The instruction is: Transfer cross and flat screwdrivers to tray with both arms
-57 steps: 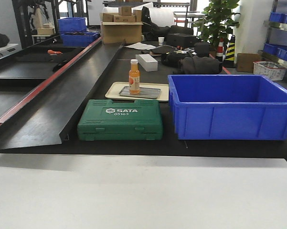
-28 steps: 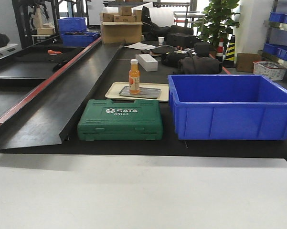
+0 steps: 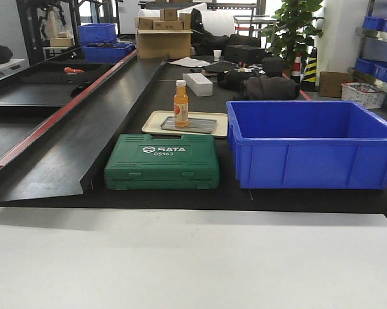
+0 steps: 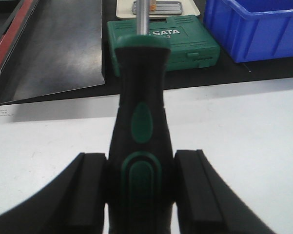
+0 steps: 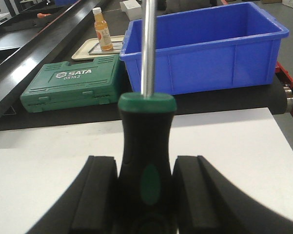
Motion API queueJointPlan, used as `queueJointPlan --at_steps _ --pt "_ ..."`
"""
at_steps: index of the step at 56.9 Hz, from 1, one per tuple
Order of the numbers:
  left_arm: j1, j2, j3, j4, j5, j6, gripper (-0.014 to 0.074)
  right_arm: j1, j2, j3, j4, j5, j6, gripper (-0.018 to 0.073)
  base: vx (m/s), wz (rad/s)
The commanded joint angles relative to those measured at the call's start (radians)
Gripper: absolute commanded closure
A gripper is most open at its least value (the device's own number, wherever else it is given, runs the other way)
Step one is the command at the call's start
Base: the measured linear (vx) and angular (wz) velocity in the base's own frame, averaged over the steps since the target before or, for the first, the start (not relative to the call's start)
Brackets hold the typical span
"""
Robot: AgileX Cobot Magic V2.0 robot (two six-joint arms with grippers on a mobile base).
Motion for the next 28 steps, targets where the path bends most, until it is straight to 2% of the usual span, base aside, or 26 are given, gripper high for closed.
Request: queueJointPlan --at_steps 1,28 --pt "0.003 -0.011 -0.027 -0.018 -0.098 -0.006 0.0597 -0.003 0.004 -0.028 0.001 -0.093 -0.004 0.0568 0.0 0.0" --pt "0.003 -0.007 -0.027 -0.018 -0.098 -0.006 0.0597 -0.002 0.004 -0.028 0.002 -0.093 -0.004 0.0568 -0.01 0.0"
